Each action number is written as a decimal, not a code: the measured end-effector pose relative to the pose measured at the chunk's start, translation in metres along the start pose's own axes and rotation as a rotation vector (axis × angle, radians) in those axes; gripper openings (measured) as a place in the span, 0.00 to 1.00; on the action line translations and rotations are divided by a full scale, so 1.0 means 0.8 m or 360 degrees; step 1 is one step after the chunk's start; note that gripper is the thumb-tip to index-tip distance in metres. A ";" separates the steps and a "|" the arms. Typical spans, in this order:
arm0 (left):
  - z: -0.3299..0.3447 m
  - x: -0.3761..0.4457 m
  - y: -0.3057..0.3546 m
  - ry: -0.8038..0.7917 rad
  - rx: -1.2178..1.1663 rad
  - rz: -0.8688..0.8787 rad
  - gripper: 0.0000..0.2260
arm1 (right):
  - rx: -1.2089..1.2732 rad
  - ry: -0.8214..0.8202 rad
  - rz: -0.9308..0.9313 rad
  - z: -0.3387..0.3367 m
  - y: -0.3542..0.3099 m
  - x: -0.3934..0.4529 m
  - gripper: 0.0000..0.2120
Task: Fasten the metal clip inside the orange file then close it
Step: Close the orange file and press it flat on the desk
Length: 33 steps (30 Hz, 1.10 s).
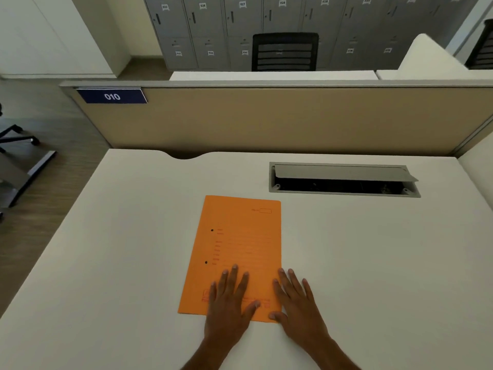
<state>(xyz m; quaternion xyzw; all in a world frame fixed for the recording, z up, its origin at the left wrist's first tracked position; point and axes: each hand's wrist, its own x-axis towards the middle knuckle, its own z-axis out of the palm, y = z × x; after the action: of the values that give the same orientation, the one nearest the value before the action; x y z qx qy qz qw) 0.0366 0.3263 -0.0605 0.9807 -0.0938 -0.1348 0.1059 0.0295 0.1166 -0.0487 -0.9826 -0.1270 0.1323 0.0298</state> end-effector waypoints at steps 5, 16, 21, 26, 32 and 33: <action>-0.006 0.039 -0.027 0.0005 -0.0047 -0.0019 0.36 | 0.0038 0.0041 -0.0020 -0.003 -0.006 0.044 0.39; -0.037 0.135 -0.064 0.0027 -0.0026 -0.0010 0.38 | 0.0176 -0.0054 0.0019 -0.021 0.000 0.152 0.39; -0.052 0.180 -0.070 0.0002 -0.0003 0.0001 0.36 | 0.0174 -0.0156 0.0138 -0.033 0.005 0.193 0.37; -0.065 0.214 -0.073 -0.0011 0.0029 -0.0005 0.36 | 0.0188 -0.0128 0.0171 -0.051 0.009 0.226 0.38; -0.073 0.235 -0.073 0.0015 0.0023 -0.0020 0.36 | 0.0113 -0.0129 0.0163 -0.058 0.017 0.252 0.39; -0.074 0.237 -0.073 0.0014 0.0022 -0.0019 0.36 | 0.0101 -0.0133 0.0160 -0.058 0.019 0.255 0.39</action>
<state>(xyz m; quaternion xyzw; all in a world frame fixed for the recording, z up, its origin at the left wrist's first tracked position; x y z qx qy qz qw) 0.2420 0.3527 -0.0644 0.9826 -0.0883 -0.1303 0.0987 0.2355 0.1534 -0.0569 -0.9799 -0.0743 0.1784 0.0491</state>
